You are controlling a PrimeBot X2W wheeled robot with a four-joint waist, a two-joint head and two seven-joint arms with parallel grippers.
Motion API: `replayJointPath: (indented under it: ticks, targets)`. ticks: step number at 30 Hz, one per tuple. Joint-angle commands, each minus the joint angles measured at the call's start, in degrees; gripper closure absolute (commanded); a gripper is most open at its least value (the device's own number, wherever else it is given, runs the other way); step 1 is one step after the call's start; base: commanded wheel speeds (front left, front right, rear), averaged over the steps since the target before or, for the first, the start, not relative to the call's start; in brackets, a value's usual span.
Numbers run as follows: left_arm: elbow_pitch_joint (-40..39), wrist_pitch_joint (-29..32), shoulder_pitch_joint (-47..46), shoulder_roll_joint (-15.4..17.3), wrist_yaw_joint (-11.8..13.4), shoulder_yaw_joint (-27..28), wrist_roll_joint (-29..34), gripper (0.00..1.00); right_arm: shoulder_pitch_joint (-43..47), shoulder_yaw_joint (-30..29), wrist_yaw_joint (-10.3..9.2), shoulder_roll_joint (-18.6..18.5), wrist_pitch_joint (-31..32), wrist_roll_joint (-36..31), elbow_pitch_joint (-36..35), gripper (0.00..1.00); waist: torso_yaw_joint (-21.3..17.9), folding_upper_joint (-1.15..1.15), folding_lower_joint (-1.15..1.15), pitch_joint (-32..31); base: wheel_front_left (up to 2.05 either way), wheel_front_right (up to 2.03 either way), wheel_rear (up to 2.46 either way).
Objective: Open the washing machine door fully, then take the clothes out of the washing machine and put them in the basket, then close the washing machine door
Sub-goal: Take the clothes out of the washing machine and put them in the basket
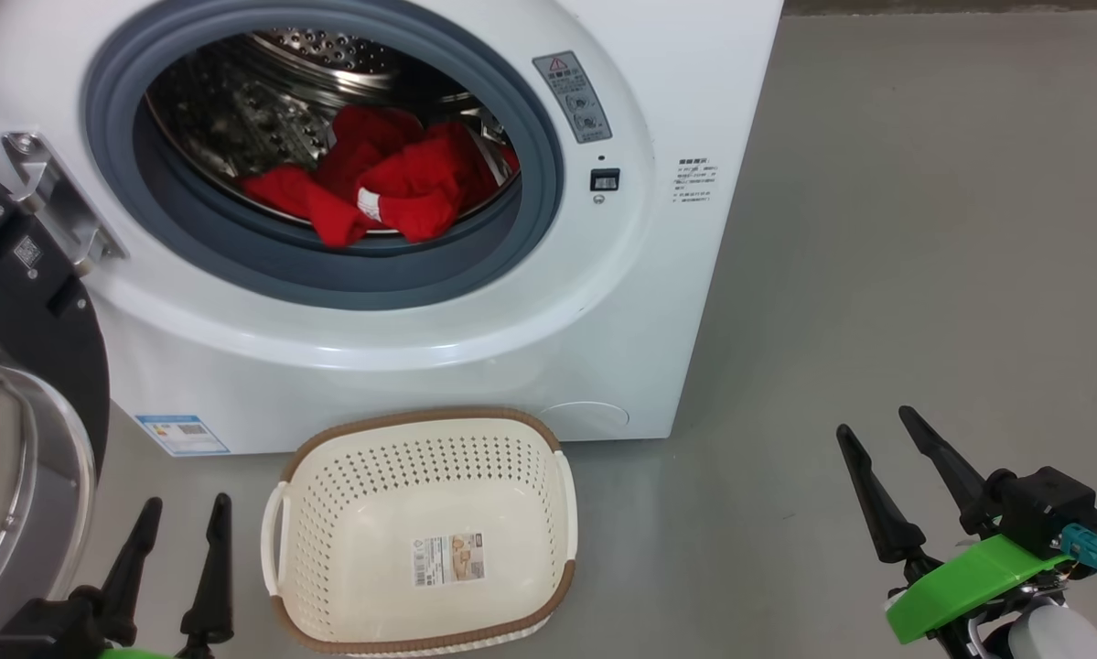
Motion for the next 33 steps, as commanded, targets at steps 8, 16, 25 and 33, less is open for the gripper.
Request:
replayJointPath:
  ticks: [8,16,25,33]
  targets:
    - [-0.4,-0.5,-2.5,1.1,-0.2,2.2,0.1,0.00,-1.0,1.5,0.09,-0.5,-0.7,-0.3,-1.3,0.00,-0.1,0.00,0.00,0.4,0.00,0.00,0.00]
    - [0.3,-0.5,-3.2,0.6,-0.2,1.7,0.2,0.00,-1.4,1.7,0.09,-0.4,-0.7,-0.2,-1.3,0.00,-0.3,0.00,0.00,0.8,0.00,0.00,0.00]
    - [6.4,-0.5,-11.0,0.4,-0.2,-0.1,-0.2,0.00,-2.9,1.6,0.09,0.6,-0.7,-0.7,-1.8,0.00,-0.8,0.00,0.00,4.1,0.00,0.00,0.00]
    - [17.4,-0.4,-25.3,1.5,-0.2,-4.2,-1.2,0.00,-5.2,1.3,0.09,2.1,-0.7,-1.2,-2.2,0.00,-2.1,0.00,0.00,8.5,0.00,0.00,0.00]
